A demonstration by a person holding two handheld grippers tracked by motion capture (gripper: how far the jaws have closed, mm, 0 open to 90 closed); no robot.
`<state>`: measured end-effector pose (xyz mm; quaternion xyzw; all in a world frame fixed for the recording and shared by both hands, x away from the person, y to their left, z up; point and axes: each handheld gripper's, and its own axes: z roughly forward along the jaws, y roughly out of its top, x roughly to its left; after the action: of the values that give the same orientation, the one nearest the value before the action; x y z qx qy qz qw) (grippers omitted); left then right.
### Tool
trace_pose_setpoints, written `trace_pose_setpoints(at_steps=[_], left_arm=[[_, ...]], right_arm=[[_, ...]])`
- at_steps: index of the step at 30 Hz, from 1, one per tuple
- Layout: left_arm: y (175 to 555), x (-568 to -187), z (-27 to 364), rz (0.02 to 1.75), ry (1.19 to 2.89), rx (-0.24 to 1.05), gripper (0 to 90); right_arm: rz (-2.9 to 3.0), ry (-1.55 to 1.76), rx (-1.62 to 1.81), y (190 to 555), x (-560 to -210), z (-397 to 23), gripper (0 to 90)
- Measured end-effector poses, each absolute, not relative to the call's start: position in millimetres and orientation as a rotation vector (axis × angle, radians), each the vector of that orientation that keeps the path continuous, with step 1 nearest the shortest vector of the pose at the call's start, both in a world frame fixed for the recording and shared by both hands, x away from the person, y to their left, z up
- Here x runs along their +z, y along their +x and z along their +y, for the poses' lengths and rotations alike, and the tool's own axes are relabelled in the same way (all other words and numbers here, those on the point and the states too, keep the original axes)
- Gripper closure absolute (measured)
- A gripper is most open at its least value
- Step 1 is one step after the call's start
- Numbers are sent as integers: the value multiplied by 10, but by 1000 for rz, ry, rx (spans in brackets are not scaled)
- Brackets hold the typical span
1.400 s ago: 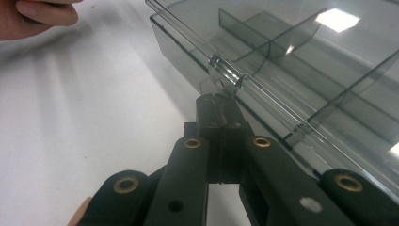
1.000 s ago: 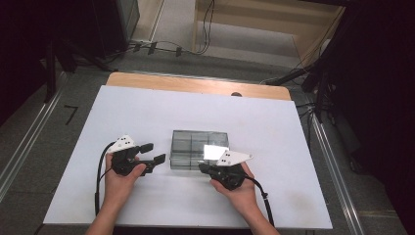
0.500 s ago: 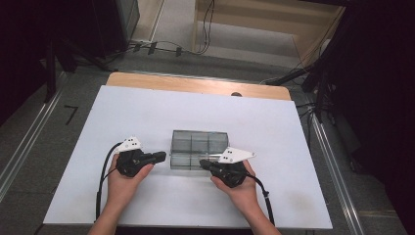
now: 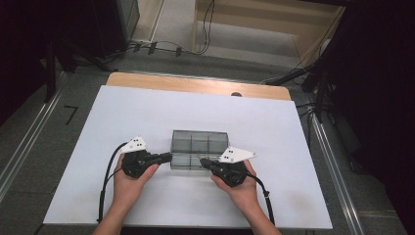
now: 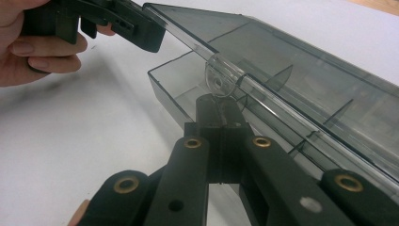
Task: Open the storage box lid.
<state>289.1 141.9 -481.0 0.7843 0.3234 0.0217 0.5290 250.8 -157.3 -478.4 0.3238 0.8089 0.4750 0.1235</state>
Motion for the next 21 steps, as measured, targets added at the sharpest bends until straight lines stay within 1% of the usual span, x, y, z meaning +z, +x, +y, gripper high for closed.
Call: trace_pose_setpoints(at_steps=[13,18,21], left_arm=[[2872,-4779,1360,767,1845,62,899],[2875,-4771,1353,766,1834,64,899],[2881,-4765,1349,764,1834,68,899]], right_arm=[[2349,941,1390,2499,-4767,-1602,882],[2345,941,1395,2471,-4766,-1674,880],[2331,966,1407,2443,-4775,-1751,830]])
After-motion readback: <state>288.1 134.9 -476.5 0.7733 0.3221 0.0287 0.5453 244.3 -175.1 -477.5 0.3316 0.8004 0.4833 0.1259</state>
